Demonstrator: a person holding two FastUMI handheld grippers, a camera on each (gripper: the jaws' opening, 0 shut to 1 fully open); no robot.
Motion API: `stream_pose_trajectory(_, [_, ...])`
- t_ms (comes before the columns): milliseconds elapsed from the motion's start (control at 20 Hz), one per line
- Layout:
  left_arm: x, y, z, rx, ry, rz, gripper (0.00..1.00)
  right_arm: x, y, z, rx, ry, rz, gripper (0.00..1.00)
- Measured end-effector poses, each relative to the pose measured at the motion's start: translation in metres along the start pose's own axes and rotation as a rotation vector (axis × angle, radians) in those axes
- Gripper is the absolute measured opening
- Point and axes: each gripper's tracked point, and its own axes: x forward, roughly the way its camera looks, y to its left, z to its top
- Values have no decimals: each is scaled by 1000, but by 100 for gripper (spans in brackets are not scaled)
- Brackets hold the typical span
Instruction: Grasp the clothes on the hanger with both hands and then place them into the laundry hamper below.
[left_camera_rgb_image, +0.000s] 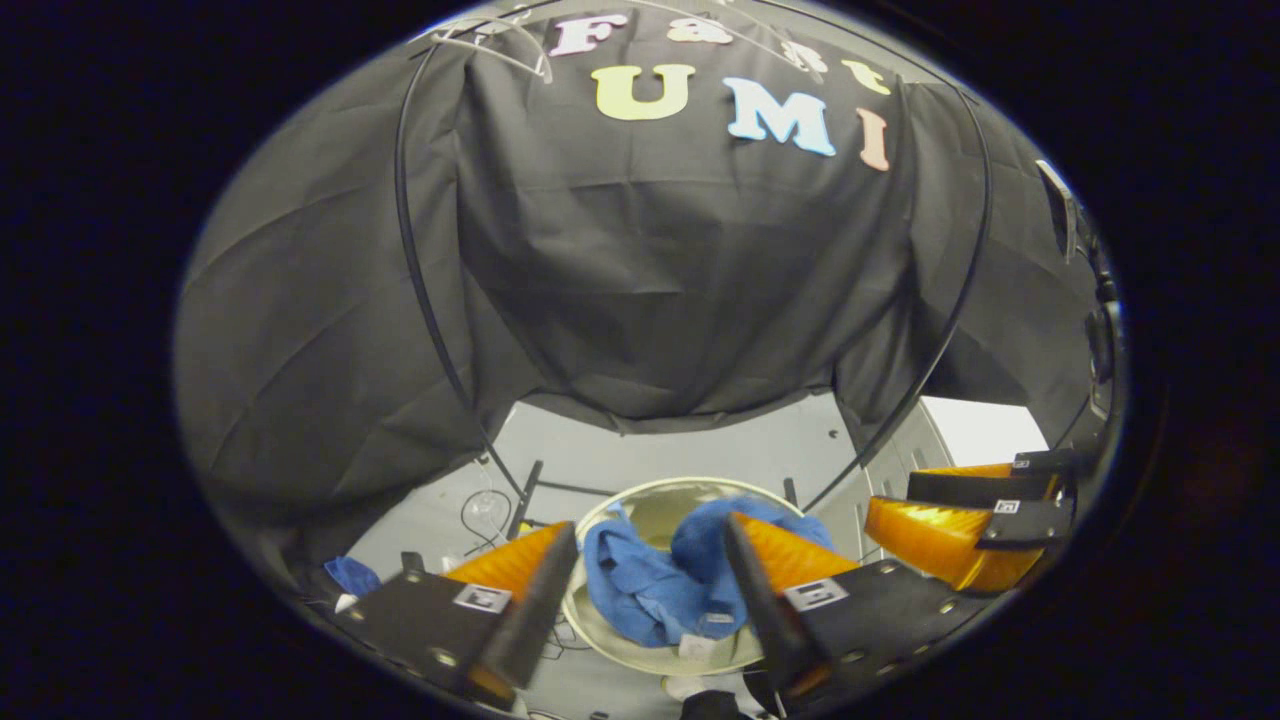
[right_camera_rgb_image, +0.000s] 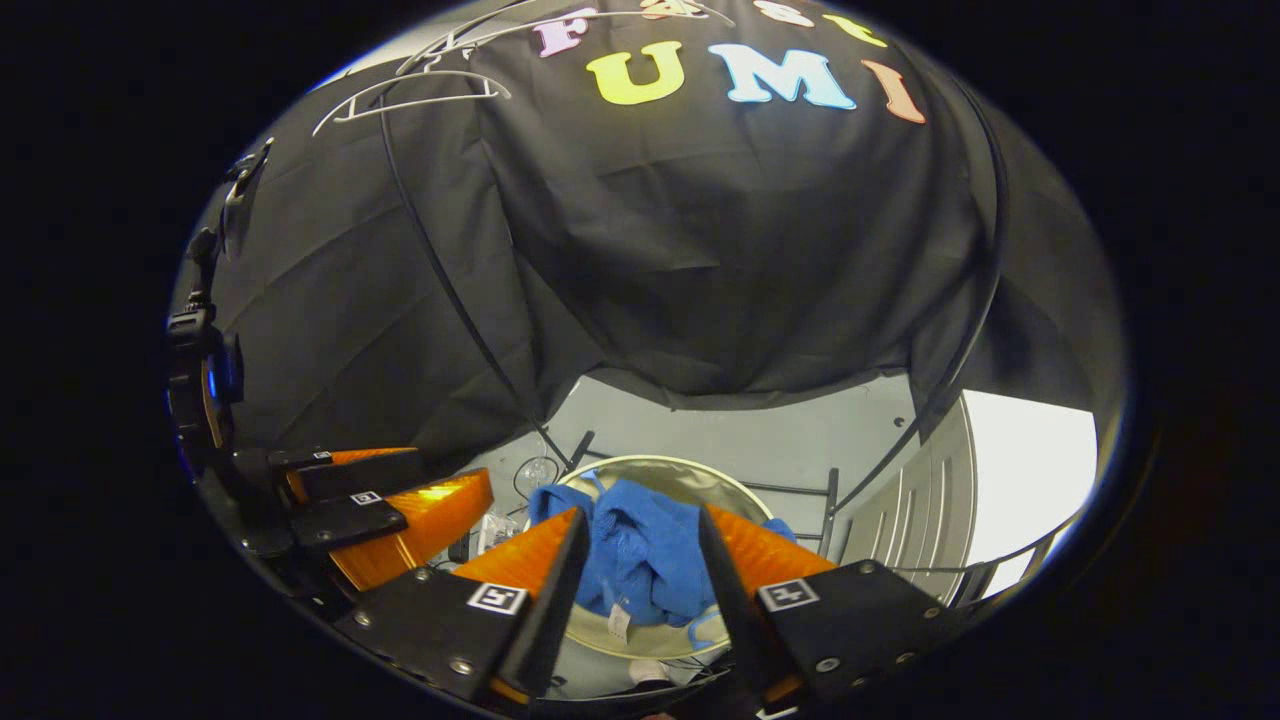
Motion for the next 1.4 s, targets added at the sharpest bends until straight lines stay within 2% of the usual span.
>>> stream_pose_trajectory(50, [-3,3,3,3,-16,13,95,-5,1,8,-10,-18,-3,76])
stream_pose_trajectory(100, [-9,4,9,-2,-35,8,100,-11,2,14,-16,-38,-7,85])
stream_pose_trajectory(250, [-30,5,23,-22,-83,-9,96,-32,6,39,-8,-111,-14,94])
stream_pose_trajectory(300, [-39,10,33,-24,-110,-6,96,-41,8,46,3,-141,-17,92])
stream_pose_trajectory(400, [-58,12,56,-37,-163,-19,95,-65,9,62,18,-205,-30,95])
stream_pose_trajectory(550, [-96,14,112,-44,-298,-28,95,-105,3,97,21,-321,-49,96])
stream_pose_trajectory(600, [-108,14,131,-40,-346,-21,100,-117,-3,107,22,-357,-58,95])
stream_pose_trajectory(750, [-149,3,181,-37,-477,-19,89,-160,-22,140,-9,-472,-103,95])
stream_pose_trajectory(800, [-165,0,195,-39,-514,-20,100,-177,-27,151,-25,-508,-116,95])
stream_pose_trajectory(950, [-216,-11,223,-36,-619,-16,100,-224,-46,170,-64,-609,-164,91])
stream_pose_trajectory(1100, [-260,-25,237,-17,-719,4,100,-271,-64,177,-83,-682,-219,90])
stream_pose_trajectory(1150, [-274,-29,240,-12,-740,4,100,-285,-73,177,-84,-699,-250,95])
stream_pose_trajectory(1200, [-288,-33,239,-9,-760,5,100,-299,-80,176,-81,-724,-273,90])
stream_pose_trajectory(1400, [-323,-44,222,-9,-800,28,100,-341,-94,172,-76,-822,-339,90])
